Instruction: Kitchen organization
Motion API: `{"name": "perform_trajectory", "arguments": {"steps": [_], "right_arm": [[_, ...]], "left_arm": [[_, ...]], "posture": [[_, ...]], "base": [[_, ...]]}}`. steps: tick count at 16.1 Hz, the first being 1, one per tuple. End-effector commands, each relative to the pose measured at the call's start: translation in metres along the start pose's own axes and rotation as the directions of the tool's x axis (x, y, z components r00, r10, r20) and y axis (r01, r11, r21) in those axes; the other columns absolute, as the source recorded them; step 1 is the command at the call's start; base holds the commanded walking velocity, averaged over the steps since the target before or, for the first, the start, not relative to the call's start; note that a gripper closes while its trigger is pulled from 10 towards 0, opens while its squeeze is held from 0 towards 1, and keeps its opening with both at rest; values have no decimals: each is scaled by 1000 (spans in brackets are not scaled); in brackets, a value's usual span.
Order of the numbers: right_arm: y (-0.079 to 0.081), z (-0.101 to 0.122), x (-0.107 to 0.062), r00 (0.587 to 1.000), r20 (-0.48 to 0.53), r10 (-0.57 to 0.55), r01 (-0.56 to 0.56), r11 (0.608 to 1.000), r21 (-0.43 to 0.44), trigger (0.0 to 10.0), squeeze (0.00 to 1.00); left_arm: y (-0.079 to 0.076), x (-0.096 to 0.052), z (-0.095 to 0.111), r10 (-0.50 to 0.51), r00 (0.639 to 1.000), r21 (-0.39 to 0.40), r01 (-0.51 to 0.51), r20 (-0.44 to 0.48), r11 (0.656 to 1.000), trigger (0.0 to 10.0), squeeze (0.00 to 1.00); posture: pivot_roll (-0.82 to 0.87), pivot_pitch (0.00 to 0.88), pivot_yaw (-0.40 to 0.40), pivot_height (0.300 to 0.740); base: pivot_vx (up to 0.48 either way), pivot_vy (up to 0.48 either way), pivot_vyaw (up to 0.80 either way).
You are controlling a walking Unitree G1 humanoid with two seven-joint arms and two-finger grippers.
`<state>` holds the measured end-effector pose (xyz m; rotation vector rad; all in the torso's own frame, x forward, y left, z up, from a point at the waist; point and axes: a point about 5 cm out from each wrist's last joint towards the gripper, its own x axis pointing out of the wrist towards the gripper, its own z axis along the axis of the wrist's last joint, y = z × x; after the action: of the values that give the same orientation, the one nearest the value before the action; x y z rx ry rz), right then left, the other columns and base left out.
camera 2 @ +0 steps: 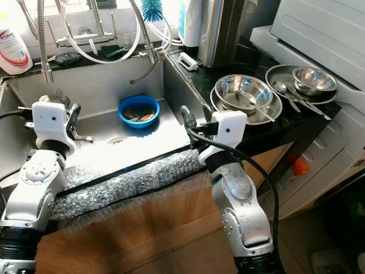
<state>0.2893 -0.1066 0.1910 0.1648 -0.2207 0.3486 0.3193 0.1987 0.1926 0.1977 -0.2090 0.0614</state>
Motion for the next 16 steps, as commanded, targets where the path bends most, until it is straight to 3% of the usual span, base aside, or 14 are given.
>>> {"name": "perform_trajectory", "arguments": {"steps": [1,11,12,16], "right_arm": [[-2,-3,-1,1000,-6,-21,21,1000,-10,10000,0],[-6,-7,1,997,-25,-76,75,997,-19,10000,0],[-6,-7,1,997,-24,-78,77,997,-20,10000,0],[-7,-2,2,996,0,-87,87,995,-49,10000,0]], "left_arm": [[-2,-1,-6,-6,999,13,7,-33,1000,10000,1000],[-9,-2,-3,0,1000,-8,0,-12,1000,10000,1000],[-8,-1,3,17,999,-8,-17,27,1000,10000,0],[3,-2,23,80,985,-48,-73,151,996,10000,0]], "posture": [[-7,65,-7,740],[-11,79,-12,740],[-11,81,-12,740],[-14,81,-7,740]], "base": [[0,0,0],[0,0,0],[0,0,0],[0,0,0]]}}
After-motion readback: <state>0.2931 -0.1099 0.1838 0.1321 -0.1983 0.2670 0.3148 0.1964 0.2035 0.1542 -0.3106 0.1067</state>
